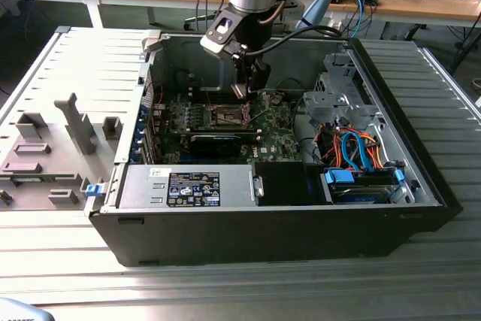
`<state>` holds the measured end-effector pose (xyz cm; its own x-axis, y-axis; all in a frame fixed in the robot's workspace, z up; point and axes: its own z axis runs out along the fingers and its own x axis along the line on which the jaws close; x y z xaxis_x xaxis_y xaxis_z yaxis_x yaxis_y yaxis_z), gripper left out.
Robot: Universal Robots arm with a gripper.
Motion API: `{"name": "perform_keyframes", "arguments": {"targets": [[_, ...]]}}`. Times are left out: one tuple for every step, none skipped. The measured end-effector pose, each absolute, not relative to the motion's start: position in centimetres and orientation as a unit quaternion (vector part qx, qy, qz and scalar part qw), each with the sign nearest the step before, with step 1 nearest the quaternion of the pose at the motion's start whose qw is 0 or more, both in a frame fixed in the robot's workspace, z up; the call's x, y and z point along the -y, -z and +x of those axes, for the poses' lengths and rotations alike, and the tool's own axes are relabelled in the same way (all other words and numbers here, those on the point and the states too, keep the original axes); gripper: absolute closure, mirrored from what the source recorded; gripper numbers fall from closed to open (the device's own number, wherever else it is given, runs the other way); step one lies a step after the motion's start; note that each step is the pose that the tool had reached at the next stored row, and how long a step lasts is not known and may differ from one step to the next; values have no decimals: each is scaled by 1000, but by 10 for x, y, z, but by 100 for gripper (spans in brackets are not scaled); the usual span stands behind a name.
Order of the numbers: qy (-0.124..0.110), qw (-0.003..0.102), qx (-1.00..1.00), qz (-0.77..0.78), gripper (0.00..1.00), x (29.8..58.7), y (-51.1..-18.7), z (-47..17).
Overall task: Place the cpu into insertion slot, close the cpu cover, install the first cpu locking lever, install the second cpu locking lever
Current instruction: 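Place the cpu into insertion slot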
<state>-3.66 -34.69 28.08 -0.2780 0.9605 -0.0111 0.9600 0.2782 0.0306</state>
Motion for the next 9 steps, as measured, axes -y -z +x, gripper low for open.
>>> {"name": "perform_keyframes", "arguments": {"targets": [[-9,14,-799,601,45,347,-281,-37],[-9,14,-799,602,45,347,-281,-37],[-9,14,-798,602,45,347,-281,-37],[-9,14,-798,602,45,347,-281,-37],[-9,14,-798,603,45,347,-281,-37],[-9,14,-797,603,45,347,-281,-37],[-9,14,-797,604,45,347,-281,-37],[-9,14,-797,604,45,347,-281,-37],[-9,14,-796,605,45,347,-280,-37]]}}
